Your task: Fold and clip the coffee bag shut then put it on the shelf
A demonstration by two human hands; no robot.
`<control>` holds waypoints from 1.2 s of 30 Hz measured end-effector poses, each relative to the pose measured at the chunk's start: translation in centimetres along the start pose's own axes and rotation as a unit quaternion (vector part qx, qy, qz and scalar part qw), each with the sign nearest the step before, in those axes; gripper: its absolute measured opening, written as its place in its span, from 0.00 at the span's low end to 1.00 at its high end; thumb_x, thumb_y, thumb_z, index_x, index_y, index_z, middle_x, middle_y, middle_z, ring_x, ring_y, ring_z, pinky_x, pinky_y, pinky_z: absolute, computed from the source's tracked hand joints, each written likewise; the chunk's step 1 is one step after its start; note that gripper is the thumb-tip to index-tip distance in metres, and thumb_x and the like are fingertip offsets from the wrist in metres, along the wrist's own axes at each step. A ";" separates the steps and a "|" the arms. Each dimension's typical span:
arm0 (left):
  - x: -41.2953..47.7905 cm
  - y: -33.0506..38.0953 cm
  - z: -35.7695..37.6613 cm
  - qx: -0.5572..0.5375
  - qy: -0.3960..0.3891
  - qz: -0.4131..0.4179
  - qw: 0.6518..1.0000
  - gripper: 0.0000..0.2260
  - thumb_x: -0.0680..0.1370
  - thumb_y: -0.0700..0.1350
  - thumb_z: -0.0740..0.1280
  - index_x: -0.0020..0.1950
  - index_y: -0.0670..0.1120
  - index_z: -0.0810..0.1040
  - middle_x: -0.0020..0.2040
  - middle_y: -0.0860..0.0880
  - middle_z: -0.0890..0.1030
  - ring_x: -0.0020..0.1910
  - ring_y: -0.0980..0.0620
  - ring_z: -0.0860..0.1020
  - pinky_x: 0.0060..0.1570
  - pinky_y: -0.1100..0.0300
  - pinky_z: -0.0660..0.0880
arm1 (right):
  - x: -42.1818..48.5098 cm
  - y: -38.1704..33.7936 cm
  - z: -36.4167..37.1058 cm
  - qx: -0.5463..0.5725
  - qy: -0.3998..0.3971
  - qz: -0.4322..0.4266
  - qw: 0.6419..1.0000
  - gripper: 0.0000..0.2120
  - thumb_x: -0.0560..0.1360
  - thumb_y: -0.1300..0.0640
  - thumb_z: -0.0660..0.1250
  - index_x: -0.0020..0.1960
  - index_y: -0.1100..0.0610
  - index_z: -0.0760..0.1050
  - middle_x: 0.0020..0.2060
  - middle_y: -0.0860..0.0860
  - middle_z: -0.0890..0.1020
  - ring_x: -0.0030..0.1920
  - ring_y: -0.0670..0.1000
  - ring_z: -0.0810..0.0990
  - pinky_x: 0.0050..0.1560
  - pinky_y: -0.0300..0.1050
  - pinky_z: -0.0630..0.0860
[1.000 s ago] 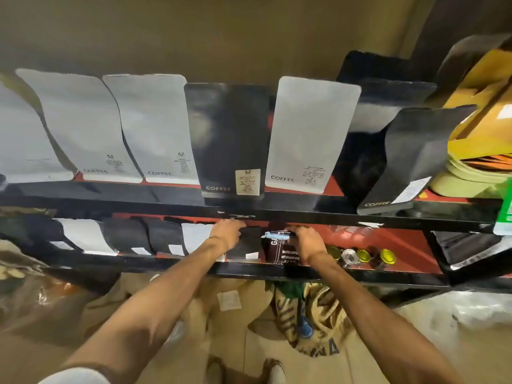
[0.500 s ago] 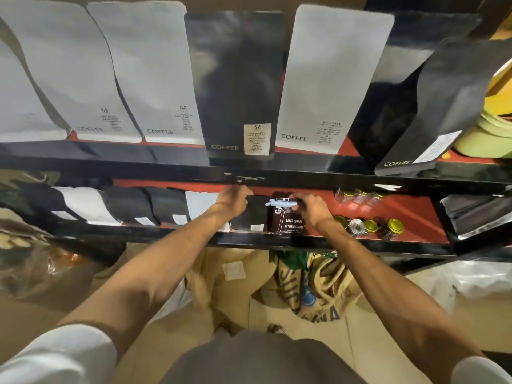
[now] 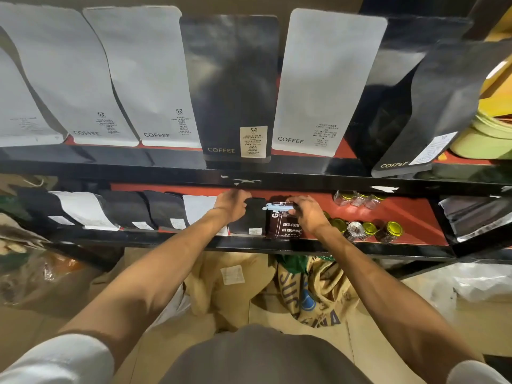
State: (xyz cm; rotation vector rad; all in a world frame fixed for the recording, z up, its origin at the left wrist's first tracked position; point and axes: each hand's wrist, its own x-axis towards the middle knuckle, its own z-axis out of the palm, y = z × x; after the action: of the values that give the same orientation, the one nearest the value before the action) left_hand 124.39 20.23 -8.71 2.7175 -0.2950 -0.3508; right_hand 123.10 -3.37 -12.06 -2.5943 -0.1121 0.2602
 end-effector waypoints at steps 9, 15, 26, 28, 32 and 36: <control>-0.8 0.1 0.9 0.084 0.044 0.051 0.994 0.12 0.75 0.34 0.63 0.57 0.41 0.78 0.54 0.43 0.84 0.56 0.42 0.80 0.60 0.55 0.72 | -0.5 -0.2 0.4 -0.063 0.022 -0.024 0.998 0.18 0.78 0.59 0.66 0.68 0.55 0.72 0.61 0.54 0.80 0.67 0.55 0.73 0.78 0.53 0.47; -0.9 -1.0 1.6 0.112 0.032 0.074 0.990 0.27 0.75 0.43 0.68 0.73 0.45 0.68 0.72 0.46 0.73 0.73 0.44 0.67 0.74 0.50 0.58 | -1.1 -1.0 -0.6 -0.119 -0.009 -0.028 0.993 0.28 0.78 0.49 0.66 0.75 0.51 0.63 0.66 0.54 0.75 0.71 0.56 0.68 0.78 0.58 0.48; -7.0 -0.6 0.1 -0.083 0.064 0.111 0.988 0.28 0.80 0.54 0.63 0.78 0.53 0.60 0.81 0.48 0.56 0.80 0.46 0.50 0.77 0.43 0.46 | -9.0 -4.8 -0.6 0.042 0.102 -0.018 0.994 0.37 0.75 0.36 0.63 0.78 0.51 0.56 0.75 0.54 0.67 0.75 0.56 0.62 0.76 0.62 0.53; -8.7 -0.5 -0.7 -0.147 0.055 0.115 0.981 0.27 0.80 0.54 0.63 0.78 0.54 0.61 0.80 0.49 0.57 0.80 0.47 0.51 0.77 0.42 0.49 | -10.5 -5.1 -0.3 0.102 0.090 -0.012 0.991 0.38 0.74 0.34 0.63 0.78 0.47 0.55 0.74 0.53 0.68 0.74 0.54 0.65 0.74 0.62 0.59; -12.9 0.8 -2.4 -0.217 0.059 0.099 0.969 0.26 0.79 0.55 0.62 0.77 0.54 0.63 0.79 0.49 0.61 0.78 0.48 0.56 0.76 0.40 0.53 | -13.2 -6.5 -0.4 0.205 0.076 -0.010 0.976 0.38 0.72 0.30 0.63 0.77 0.37 0.53 0.74 0.49 0.68 0.75 0.53 0.65 0.71 0.65 0.65; -18.3 3.6 -3.0 -0.248 0.088 0.083 0.961 0.23 0.81 0.52 0.62 0.76 0.53 0.64 0.78 0.49 0.64 0.77 0.48 0.59 0.76 0.41 0.57 | -17.9 -8.2 -2.2 0.252 0.095 -0.051 0.962 0.39 0.71 0.30 0.64 0.77 0.40 0.54 0.75 0.49 0.66 0.75 0.51 0.64 0.72 0.62 0.65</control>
State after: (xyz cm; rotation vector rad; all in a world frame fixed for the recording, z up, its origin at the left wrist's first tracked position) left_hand 107.40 22.64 -0.91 2.1950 -0.3317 -0.1105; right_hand 105.80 0.29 -3.09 -2.0847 -0.0955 -0.0047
